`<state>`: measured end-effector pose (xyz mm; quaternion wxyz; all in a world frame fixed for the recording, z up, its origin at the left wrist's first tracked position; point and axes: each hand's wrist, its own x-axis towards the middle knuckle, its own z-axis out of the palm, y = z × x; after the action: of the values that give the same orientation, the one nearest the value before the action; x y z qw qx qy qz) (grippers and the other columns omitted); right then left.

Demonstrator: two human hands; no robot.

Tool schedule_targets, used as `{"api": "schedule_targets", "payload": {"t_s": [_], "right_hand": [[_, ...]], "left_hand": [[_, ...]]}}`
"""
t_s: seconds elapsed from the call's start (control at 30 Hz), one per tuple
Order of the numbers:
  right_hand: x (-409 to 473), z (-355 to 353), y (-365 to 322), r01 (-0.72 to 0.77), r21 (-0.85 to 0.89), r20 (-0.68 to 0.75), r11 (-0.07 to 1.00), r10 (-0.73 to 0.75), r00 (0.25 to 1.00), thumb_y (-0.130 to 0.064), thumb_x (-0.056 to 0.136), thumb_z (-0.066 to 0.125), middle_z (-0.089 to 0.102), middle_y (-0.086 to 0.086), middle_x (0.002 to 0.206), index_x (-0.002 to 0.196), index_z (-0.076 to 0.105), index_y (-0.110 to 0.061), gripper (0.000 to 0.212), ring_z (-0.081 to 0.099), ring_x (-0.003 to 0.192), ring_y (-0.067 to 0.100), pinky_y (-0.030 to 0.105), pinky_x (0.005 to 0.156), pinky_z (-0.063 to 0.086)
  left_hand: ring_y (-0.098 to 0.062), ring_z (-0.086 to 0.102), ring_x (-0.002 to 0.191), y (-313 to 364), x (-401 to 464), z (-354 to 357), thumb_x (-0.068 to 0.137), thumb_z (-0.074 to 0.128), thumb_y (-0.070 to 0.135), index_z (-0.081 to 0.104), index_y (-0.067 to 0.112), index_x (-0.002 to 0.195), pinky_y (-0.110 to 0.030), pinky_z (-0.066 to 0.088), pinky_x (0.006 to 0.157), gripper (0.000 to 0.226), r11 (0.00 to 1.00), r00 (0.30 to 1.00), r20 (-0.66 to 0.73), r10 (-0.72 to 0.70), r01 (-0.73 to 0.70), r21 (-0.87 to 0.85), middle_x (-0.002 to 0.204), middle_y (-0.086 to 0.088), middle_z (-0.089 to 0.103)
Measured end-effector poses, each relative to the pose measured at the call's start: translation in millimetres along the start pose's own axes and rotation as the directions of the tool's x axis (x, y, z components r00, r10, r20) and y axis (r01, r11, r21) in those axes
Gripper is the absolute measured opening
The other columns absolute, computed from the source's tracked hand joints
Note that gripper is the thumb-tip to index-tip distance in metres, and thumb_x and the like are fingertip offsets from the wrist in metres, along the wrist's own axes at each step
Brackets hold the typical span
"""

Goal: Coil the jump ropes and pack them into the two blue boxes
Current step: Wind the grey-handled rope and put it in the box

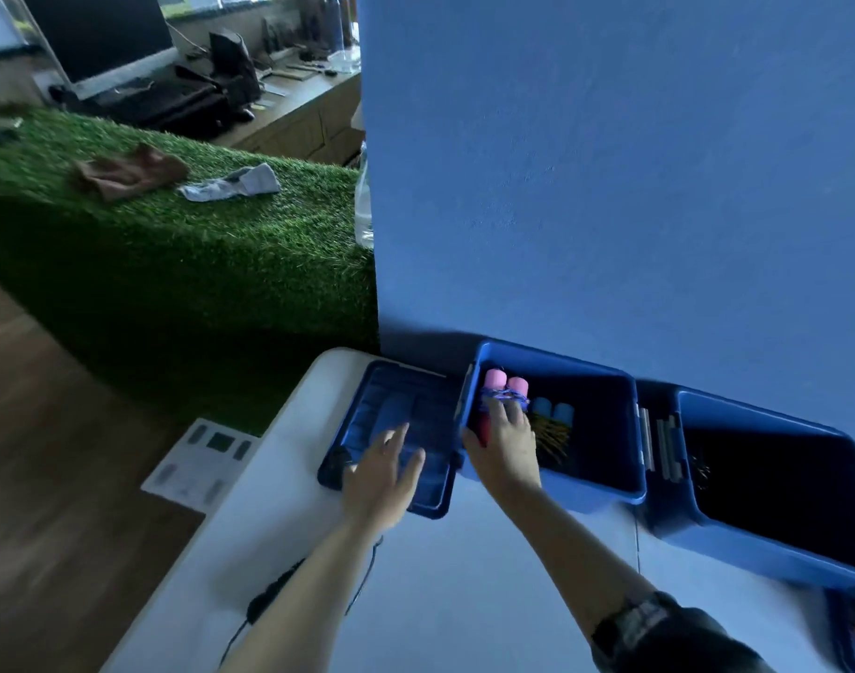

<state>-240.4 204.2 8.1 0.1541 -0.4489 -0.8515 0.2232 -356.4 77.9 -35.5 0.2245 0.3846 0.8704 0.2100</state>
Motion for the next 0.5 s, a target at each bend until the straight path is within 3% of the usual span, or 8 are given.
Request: {"api": "schedule_targets", "payload": {"t_s": [0.13,0.2,0.27,0.33,0.5], "right_hand": [[-31,27,-31,0.334,-0.069,-0.006,0.94,-0.336,0.942,-0.021,0.07,0.072,0.06,0.01,0.108,0.114,0.061,-0.009,0.047,0.06,0.096,0.032,0.04,0.084,0.052],[-47,43,-42,0.42,-0.042,0.141,0.907,-0.411,0.901,-0.019,0.079,0.066,0.055,0.009,0.118,0.121,0.057,-0.013,0.043,0.056,0.105,0.03,0.042,0.091,0.048],[-62,62,-46,0.397,0.0,0.344,0.918,-0.373,0.862,-0.022,0.09,0.055,0.043,0.005,0.132,0.131,0.048,-0.022,0.043,0.046,0.117,0.026,0.039,0.103,0.038],[-72,78,-48,0.31,0.008,0.48,0.951,-0.276,0.833,-0.026,0.092,0.053,0.034,0.003,0.135,0.134,0.043,-0.029,0.043,0.041,0.122,0.025,0.038,0.105,0.036],[-82,110,-47,0.156,0.011,0.654,0.988,-0.125,0.746,-0.026,0.095,0.05,0.032,0.012,0.137,0.14,0.04,-0.03,0.046,0.041,0.125,0.03,0.037,0.104,0.038]], "left_hand": [[-0.02,0.038,0.134,-54,-38,-1,0.097,0.035,0.054,0.023,0.034,0.149,-0.045,0.034,0.105,0.058,0.984,0.989,-0.002,-0.147,0.146,0.102,0.152,0.004,0.032],[-0.021,0.043,0.128,-80,-57,1,0.095,0.043,0.052,0.028,0.033,0.148,-0.041,0.04,0.1,0.058,0.972,0.981,0.0,-0.193,0.191,0.136,0.146,0.005,0.038],[-0.02,0.044,0.126,-102,-73,3,0.093,0.047,0.048,0.031,0.032,0.146,-0.038,0.042,0.097,0.057,0.965,0.976,0.016,-0.217,0.212,0.156,0.143,0.006,0.04],[-0.019,0.045,0.125,-116,-85,4,0.093,0.048,0.044,0.034,0.032,0.145,-0.036,0.043,0.094,0.055,0.96,0.976,0.026,-0.218,0.21,0.187,0.139,0.005,0.043],[-0.023,0.053,0.11,-132,-96,5,0.091,0.054,0.036,0.049,0.027,0.134,-0.036,0.048,0.081,0.044,0.963,0.991,-0.001,-0.131,0.128,0.238,0.117,-0.002,0.054]]}}
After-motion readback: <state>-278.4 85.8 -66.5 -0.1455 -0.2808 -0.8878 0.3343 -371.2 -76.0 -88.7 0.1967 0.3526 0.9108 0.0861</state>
